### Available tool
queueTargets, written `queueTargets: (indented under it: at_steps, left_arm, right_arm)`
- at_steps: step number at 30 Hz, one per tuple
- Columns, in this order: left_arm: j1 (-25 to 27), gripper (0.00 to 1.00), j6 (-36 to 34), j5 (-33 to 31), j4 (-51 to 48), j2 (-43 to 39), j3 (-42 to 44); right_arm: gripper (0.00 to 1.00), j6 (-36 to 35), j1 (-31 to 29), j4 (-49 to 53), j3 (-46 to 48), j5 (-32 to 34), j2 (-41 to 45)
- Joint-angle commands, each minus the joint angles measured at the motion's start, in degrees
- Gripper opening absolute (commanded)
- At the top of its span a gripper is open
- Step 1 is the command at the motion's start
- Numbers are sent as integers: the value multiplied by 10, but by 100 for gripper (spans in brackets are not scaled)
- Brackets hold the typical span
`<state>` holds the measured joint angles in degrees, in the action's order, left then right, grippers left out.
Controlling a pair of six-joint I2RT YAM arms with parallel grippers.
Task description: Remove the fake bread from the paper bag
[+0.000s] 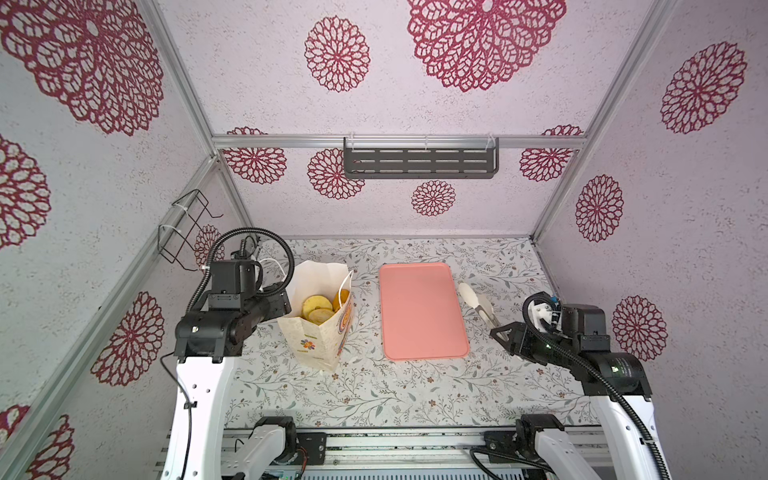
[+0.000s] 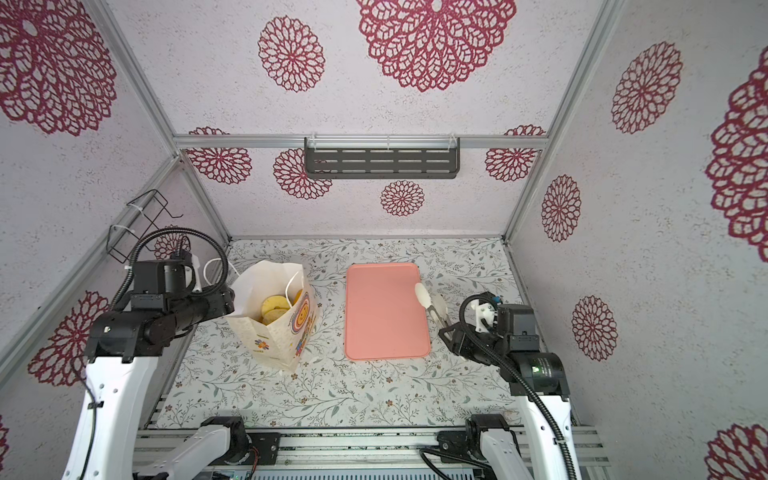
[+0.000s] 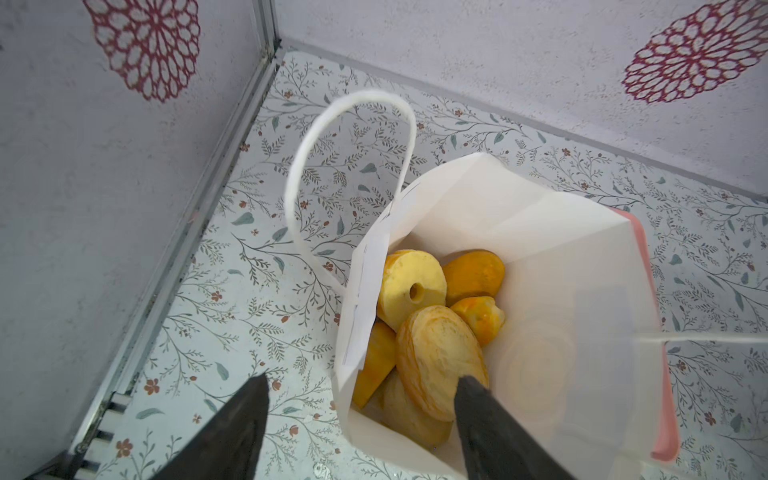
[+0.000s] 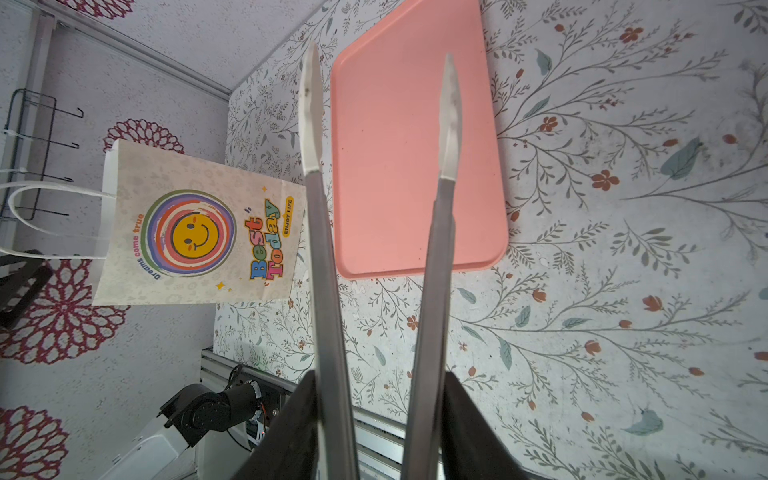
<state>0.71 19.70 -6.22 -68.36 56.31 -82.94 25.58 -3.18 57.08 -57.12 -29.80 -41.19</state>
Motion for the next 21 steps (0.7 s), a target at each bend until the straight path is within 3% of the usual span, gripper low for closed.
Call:
queueTargets:
  at_steps: [1,6,14,21]
  left_arm:
    - [-2,84,-5,-22,-16,-30,-20]
    - [-3,85,-16,-40,-27,-14,5]
    - [-59,83,-46,83,52,44,61]
    - [-91,75,-45,119,74,111,40]
  right_arm:
    - [44,6,-3,-17,-16,-1,0]
    - [44,7,-4,-21,-14,-2,-3]
    - [44,3,-4,-14,-19,-6,-2]
    - [44,3,-4,-16,-14,-7,-1]
